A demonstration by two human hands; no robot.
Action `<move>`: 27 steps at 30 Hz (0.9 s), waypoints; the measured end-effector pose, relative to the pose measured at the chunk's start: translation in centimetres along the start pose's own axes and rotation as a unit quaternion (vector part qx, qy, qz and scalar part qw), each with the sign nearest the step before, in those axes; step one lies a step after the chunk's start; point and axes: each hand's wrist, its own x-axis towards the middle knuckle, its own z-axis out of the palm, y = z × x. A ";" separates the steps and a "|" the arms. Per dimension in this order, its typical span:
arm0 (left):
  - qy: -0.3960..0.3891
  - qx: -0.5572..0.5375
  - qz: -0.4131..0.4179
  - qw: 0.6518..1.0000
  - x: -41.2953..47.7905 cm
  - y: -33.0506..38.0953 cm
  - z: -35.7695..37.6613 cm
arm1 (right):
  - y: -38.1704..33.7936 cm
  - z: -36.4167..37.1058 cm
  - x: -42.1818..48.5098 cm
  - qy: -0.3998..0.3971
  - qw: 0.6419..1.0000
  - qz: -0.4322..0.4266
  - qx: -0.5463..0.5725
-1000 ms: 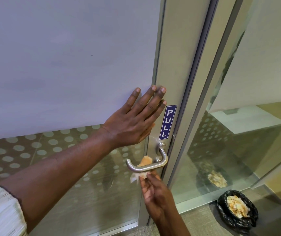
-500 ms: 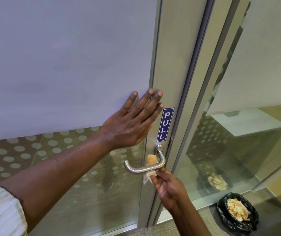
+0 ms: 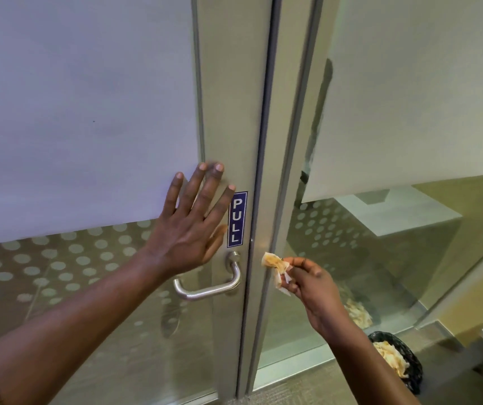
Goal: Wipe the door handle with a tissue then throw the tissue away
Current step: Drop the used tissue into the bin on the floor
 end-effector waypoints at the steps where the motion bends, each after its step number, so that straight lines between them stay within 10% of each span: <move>1: -0.001 -0.003 -0.007 1.000 0.1 0.9 -0.1 | -0.5 -0.7 0.0 0.001 1.000 -0.003 -0.013; 27: -0.127 -0.157 0.090 0.975 9.6 34.2 9.5 | -5.6 -32.5 3.7 0.113 0.976 -0.063 -0.174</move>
